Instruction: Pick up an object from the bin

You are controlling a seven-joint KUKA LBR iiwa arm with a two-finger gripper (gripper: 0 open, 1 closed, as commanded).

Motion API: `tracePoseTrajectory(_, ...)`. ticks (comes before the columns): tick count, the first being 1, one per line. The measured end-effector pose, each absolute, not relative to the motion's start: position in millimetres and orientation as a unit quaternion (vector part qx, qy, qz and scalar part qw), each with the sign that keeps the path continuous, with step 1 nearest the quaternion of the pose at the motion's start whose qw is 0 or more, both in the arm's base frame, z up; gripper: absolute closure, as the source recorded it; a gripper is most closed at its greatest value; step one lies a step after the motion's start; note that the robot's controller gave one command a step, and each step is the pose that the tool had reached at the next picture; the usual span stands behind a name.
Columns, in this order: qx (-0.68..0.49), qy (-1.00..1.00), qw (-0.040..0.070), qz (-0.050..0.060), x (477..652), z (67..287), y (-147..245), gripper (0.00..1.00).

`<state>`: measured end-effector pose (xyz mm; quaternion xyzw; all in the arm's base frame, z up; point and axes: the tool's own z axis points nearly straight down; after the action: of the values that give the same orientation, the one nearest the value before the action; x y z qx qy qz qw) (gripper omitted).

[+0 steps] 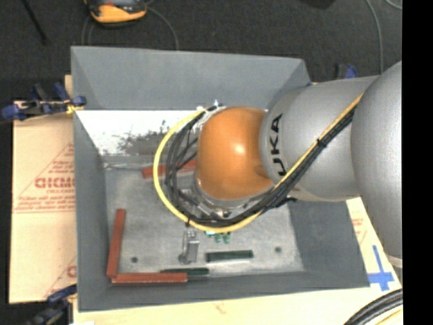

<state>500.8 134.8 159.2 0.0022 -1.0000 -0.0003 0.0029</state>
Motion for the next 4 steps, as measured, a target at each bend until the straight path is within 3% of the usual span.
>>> tracePoseTrajectory(1, 0.000, -1.000, -0.001, -0.001, 502.9, 163, 134, 0.00)
tracePoseTrajectory(2, 0.017, -1.000, -0.003, 0.000, 506.0, 127, 92, 0.00)
tracePoseTrajectory(3, 0.078, -0.997, -0.001, 0.001, 489.5, 91, 63, 0.00)
tracePoseTrajectory(4, 0.120, -0.993, -0.001, -0.001, 510.6, 97, 22, 1.00)
